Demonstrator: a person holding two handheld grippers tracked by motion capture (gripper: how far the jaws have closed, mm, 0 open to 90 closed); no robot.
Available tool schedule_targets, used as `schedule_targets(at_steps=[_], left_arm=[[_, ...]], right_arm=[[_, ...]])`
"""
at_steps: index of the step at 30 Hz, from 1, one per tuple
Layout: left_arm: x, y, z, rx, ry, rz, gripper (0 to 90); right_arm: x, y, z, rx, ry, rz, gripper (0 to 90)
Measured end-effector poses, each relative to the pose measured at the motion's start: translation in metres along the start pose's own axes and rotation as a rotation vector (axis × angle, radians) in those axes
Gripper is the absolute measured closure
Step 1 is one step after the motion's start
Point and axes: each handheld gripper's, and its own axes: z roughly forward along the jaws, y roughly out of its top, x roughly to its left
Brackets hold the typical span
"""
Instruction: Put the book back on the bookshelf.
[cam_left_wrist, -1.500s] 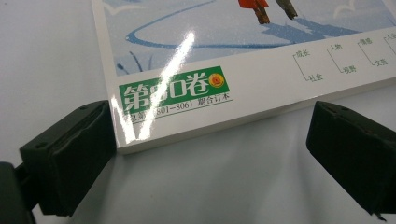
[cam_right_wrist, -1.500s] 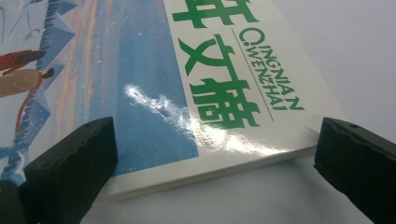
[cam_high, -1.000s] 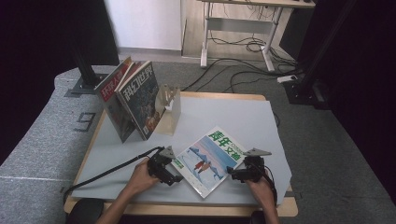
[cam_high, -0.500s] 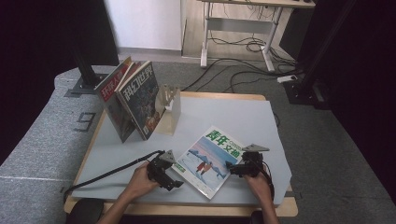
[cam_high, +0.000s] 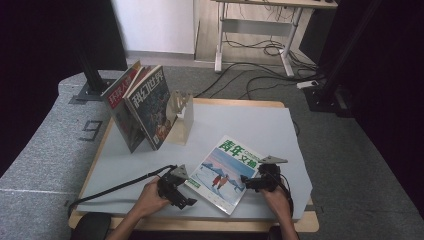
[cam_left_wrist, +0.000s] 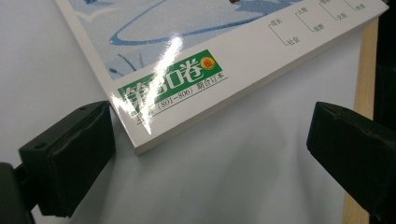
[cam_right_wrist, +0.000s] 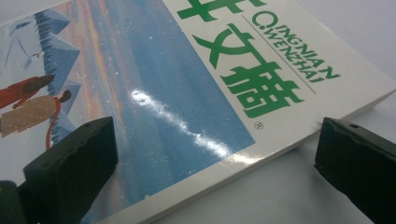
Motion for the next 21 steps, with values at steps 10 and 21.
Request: schedule_targets(at_steps=[10, 21], left_arm=[[-0.002, 0.000, 0.001, -0.024, -0.047, -0.015, 0.5], [-0.007, 0.004, 0.007, -0.036, -0.086, -0.010, 1.6]], right_arm=[[0.000, 0.006, 0.005, -0.013, -0.028, -0.014, 0.0], [-0.008, 0.016, 0.017, -0.036, -0.020, -0.005, 0.0]])
